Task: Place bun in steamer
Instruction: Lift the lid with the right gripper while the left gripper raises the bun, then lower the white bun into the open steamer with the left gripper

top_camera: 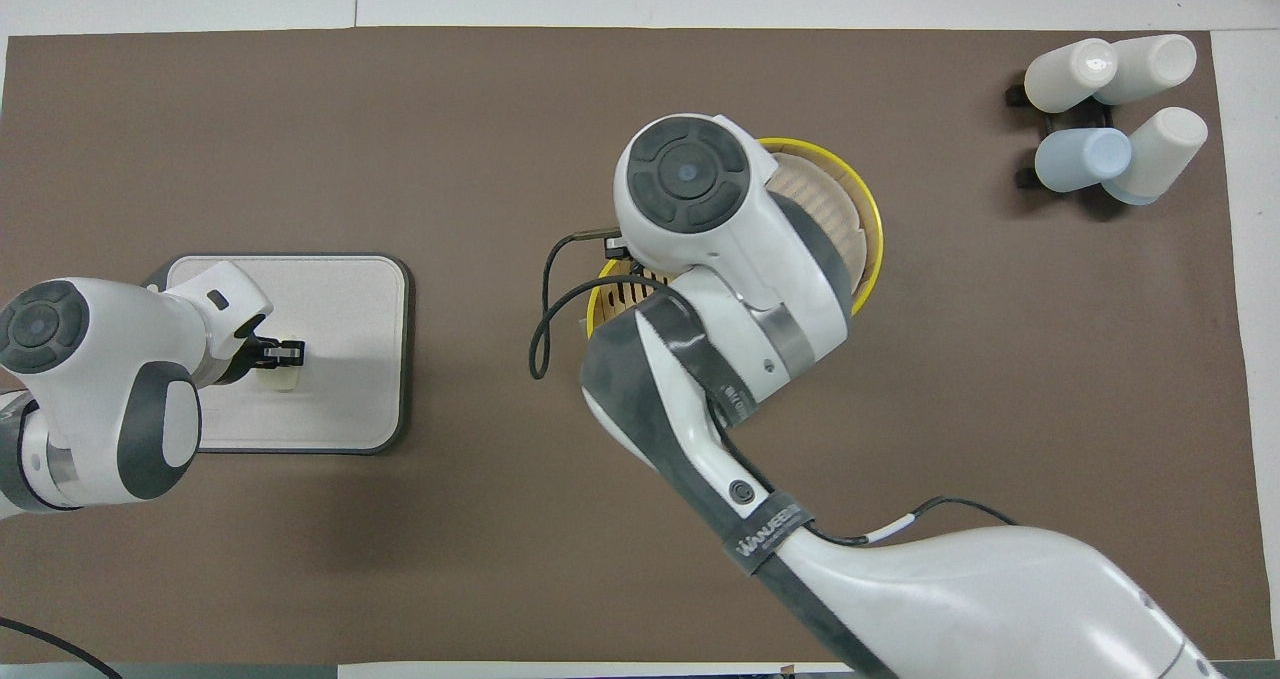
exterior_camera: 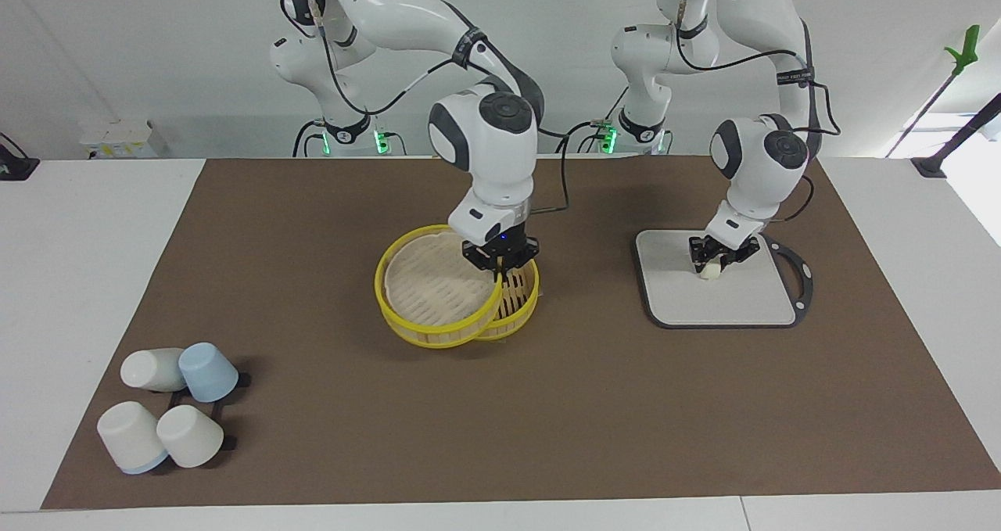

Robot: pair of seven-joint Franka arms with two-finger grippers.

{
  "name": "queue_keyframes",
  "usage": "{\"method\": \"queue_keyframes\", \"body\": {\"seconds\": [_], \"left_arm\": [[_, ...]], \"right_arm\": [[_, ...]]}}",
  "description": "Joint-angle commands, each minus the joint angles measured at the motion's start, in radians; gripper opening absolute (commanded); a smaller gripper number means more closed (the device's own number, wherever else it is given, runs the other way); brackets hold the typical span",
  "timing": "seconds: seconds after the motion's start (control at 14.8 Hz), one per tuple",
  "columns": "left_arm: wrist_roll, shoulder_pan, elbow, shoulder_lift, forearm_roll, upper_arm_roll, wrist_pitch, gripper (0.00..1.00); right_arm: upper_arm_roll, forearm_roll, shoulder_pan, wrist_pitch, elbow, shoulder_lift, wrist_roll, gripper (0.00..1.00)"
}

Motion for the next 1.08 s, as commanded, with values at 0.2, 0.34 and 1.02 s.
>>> {"method": "queue_keyframes", "body": {"seconds": [0.2, 0.34, 1.02], "left_arm": [[0.003, -0.003, 0.036, 0.008, -0.019, -0.002, -0.035, 0.2], [-0.017, -0.016, 0.17, 0.037, -0.074, -0.004, -0.182, 0.2], [-0.638, -0.445, 0.679, 0.22, -0.15, -0.008, -0.346, 0.24]], "right_arm": [[0.011, 0.024, -0.184, -0.042, 0.007, -0.052, -0.247, 0.0], [0.011, 0.036, -0.217, -0.054, 0.008, -0.055, -0.281, 0.0], [0.008, 0.059, -0.346, -0.121, 0.005, -0.084, -0.371, 0.0]]}}
